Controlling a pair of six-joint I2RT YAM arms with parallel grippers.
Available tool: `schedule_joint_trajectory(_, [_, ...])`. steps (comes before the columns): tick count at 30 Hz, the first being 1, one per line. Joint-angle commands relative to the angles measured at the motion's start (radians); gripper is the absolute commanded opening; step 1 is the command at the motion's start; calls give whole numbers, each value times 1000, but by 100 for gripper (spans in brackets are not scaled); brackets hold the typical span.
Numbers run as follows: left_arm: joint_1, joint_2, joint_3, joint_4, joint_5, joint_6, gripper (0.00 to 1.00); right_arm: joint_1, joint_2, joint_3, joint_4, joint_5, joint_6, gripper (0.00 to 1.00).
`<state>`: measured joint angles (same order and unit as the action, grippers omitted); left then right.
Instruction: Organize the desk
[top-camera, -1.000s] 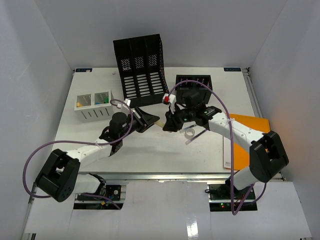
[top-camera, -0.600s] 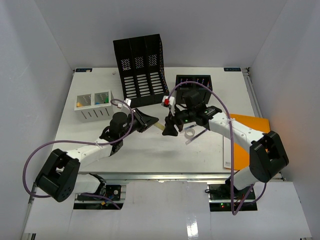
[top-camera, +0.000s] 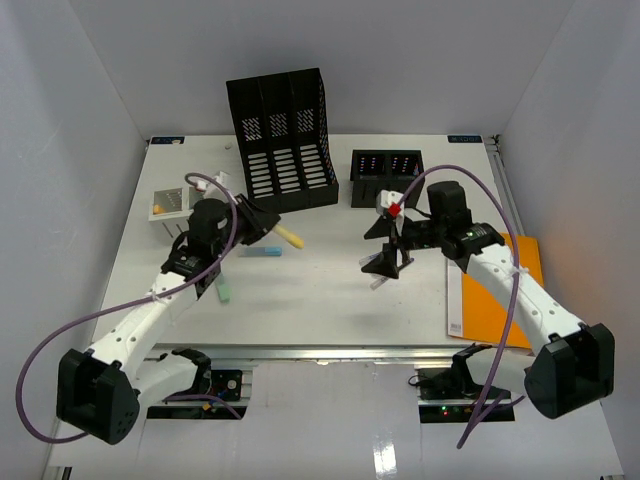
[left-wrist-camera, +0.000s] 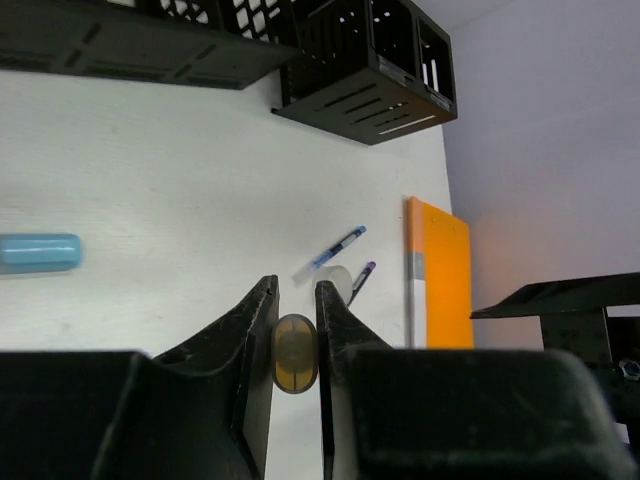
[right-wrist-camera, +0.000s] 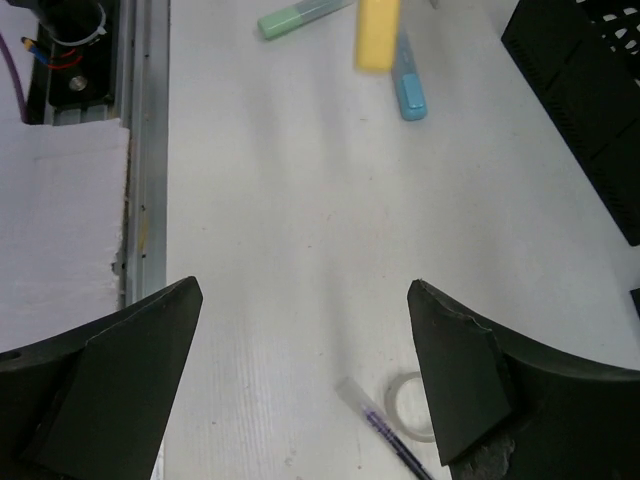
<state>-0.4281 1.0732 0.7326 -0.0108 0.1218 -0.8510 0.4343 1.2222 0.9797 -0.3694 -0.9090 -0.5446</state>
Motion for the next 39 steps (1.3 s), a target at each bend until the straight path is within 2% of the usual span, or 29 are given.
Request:
schedule_joint_trajectory(1, [193,-53,145,-263,-59,218,6,-92,-117,-127,-42,-184,-105,90])
schedule_joint_trajectory(6, [395,-5,271,-354,-89,347,6,-156,-189,-189,-42,-212,-141,90])
schedule_joint_trajectory(8, [422,46,348,-390,-139,377,6,-166,-187,-192,-43,-224,-142,90])
schedule_joint_trajectory(11, [433,108,440,-416,-289,414,6,-180,-185,-200,-43,-216,-148,90])
schedule_joint_trajectory(13, [474,126,462,-398,-324,407,6,-191,-186,-200,-43,-219,-141,90])
schedule_joint_trajectory(21, [538,186,490,-312,-465,432,6,-229,-210,-203,-45,-234,-138,90])
schedule_joint_trajectory(39, [554,427,508,-132,-495,631,7,-244,-187,-207,-45,-226,-143,90])
